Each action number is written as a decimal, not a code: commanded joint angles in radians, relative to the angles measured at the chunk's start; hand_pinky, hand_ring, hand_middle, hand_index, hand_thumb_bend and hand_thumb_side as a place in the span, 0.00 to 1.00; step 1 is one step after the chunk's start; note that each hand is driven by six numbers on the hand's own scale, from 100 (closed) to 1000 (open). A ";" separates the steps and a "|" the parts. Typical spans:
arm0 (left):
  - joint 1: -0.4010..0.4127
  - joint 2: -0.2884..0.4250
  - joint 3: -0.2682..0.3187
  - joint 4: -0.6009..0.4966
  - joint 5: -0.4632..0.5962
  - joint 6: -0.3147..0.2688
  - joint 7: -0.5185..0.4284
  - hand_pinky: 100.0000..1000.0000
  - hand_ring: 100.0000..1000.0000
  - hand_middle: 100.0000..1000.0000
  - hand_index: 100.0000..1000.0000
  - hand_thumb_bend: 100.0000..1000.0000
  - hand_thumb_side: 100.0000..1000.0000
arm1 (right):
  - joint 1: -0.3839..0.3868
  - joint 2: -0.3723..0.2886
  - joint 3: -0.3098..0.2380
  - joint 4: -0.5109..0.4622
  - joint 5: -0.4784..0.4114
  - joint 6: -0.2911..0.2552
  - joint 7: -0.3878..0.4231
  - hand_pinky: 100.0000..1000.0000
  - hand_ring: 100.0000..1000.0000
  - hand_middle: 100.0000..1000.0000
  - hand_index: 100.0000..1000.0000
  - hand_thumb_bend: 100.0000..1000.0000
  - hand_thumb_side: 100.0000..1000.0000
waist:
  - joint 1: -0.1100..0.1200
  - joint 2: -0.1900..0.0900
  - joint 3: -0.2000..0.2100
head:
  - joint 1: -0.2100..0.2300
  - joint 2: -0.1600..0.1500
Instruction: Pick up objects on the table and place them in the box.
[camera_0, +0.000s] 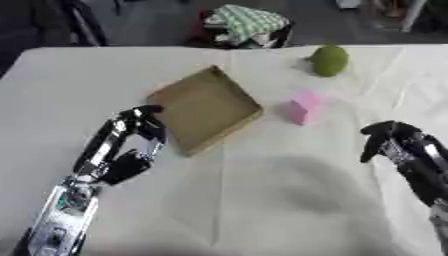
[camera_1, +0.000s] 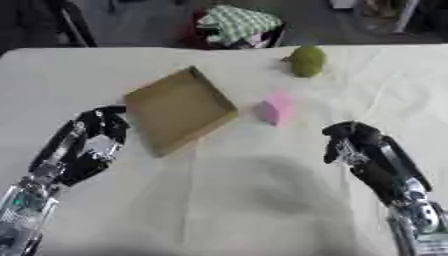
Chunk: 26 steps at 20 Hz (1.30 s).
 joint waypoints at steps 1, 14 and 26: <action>-0.003 0.008 0.003 -0.020 0.002 -0.002 -0.003 0.57 0.54 0.55 0.83 0.04 0.55 | -0.031 -0.068 -0.016 -0.033 -0.002 -0.017 -0.015 0.41 0.39 0.38 0.65 0.00 0.46 | -0.003 -0.013 0.002 | -0.001 0.005; 0.000 0.020 -0.011 -0.018 0.008 -0.005 -0.014 0.57 0.54 0.55 0.84 0.02 0.58 | -0.207 -0.275 0.031 -0.018 0.086 -0.125 0.062 0.51 0.54 0.57 0.88 0.00 0.26 | -0.019 -0.015 0.013 | -0.024 0.005; -0.004 0.011 -0.025 -0.017 0.020 -0.007 -0.025 0.57 0.54 0.56 0.84 0.01 0.60 | -0.495 -0.497 0.138 0.262 0.077 -0.229 0.217 0.63 0.71 0.76 0.95 0.00 0.35 | -0.007 -0.018 0.036 | -0.053 0.005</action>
